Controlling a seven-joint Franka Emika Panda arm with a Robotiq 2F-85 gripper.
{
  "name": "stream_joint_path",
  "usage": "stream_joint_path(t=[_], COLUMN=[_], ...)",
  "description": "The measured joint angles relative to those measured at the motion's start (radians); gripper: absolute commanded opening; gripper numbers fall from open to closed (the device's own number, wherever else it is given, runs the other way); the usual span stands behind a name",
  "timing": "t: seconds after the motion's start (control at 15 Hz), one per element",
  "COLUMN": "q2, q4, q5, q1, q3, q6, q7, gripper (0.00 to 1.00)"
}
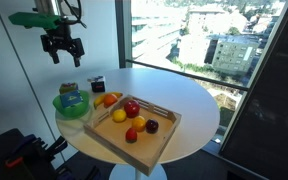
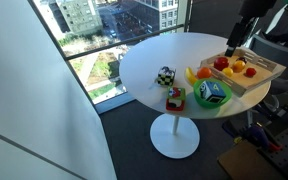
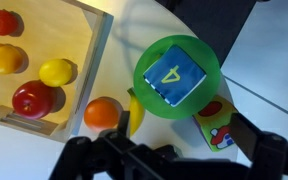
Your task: Remove the plush toy from the bowl
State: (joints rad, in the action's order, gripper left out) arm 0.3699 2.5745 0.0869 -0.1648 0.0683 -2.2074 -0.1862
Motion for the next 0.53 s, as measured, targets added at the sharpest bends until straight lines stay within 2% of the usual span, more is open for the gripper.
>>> stream_joint_path(t=[0.53], q2=[-0.115], q4=[0.020], q5=[-0.058], q1=[-0.007], q3=[0.050], q6=[-0.061], q7=[-0.001], gripper=[1.00])
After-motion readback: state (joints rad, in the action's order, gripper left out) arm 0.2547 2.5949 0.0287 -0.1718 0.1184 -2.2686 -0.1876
